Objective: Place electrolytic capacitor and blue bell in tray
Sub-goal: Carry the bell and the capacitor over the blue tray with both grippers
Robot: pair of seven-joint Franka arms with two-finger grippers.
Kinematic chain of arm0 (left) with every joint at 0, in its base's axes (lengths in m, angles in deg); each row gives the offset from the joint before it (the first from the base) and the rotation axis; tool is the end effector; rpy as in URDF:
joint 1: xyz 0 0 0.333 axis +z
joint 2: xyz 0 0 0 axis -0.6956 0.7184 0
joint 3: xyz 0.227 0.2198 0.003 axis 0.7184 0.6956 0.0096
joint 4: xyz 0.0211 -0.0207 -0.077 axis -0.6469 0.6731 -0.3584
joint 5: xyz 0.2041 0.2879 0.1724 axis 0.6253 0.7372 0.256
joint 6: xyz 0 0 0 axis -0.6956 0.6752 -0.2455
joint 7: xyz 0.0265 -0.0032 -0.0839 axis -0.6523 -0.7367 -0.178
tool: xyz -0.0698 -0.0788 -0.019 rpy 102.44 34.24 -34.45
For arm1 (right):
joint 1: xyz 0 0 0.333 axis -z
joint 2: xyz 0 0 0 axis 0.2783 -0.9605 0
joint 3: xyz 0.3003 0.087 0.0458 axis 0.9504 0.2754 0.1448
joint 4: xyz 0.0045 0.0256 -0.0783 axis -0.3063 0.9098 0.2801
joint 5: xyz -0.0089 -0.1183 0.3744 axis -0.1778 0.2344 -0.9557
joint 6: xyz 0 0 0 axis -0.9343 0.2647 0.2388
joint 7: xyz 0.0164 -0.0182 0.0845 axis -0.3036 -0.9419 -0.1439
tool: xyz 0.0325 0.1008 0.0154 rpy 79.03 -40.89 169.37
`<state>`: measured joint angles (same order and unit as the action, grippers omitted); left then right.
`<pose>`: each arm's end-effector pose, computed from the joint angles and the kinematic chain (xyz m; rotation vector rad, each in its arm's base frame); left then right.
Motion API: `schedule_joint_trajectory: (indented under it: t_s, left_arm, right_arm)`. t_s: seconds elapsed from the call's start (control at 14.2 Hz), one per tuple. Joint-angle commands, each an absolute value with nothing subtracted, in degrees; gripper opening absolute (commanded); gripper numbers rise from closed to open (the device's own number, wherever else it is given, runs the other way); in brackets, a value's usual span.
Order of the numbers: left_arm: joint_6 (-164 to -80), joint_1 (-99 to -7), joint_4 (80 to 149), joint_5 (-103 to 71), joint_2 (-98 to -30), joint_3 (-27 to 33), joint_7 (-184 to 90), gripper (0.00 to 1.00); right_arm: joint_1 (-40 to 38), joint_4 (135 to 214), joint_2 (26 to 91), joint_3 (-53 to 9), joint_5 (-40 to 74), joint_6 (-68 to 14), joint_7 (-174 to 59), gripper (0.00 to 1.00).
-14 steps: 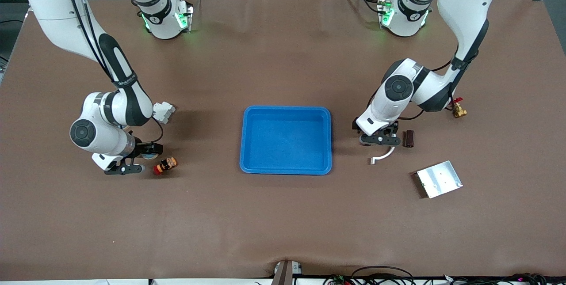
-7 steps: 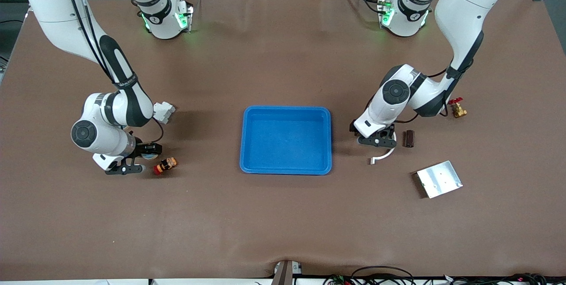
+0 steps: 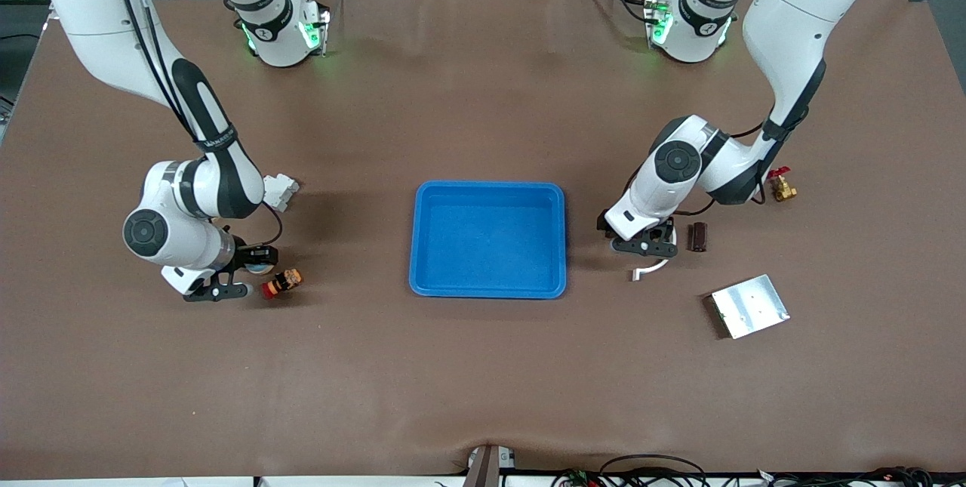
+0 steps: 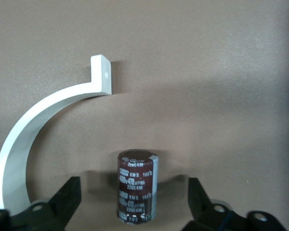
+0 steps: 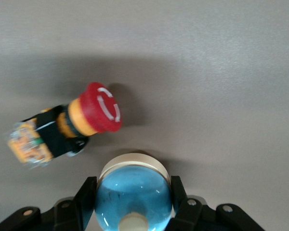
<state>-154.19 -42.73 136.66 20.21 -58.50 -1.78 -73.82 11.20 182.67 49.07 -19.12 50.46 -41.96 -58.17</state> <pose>0.5287 -0.2214 0.1730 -3.1065 0.2393 -0.0658 0.6221 0.0273 0.1981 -3.1136 -0.1297 0.2445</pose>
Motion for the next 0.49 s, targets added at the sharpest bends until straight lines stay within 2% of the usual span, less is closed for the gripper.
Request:
schedule_joint_trajectory:
  t_s: [0.0, 0.07, 0.14, 0.21, 0.42]
  left_arm:
    - [-154.8, -42.7, 136.0, 22.1, -57.7, -1.4, -75.5, 0.39]
    - [-154.8, -42.8, 136.0, 22.1, -57.7, -1.3, -76.5, 0.24]
    - [-154.8, -42.9, 136.0, 22.1, -57.7, -1.3, -78.0, 0.0]
    - [-154.8, -42.9, 136.1, 22.7, -57.7, -1.3, -79.9, 0.0]
    - [-154.8, -43.3, 136.0, 25.4, -57.7, -1.4, -86.4, 0.0]
  right_arm:
    - [7.6, 177.6, 51.6, -19.1, 50.2, -33.3, -64.2, 0.13]
    - [5.6, 176.4, 51.8, -19.1, 50.2, -31.6, -68.0, 0.13]
    - [3.6, 175.4, 51.9, -19.0, 50.2, -30.3, -71.8, 0.13]
    - [0.9, 175.1, 52.0, -19.0, 50.2, -30.3, -75.7, 0.12]
    - [-8.1, 173.0, 51.7, -19.0, 50.1, -30.9, -87.9, 0.03]
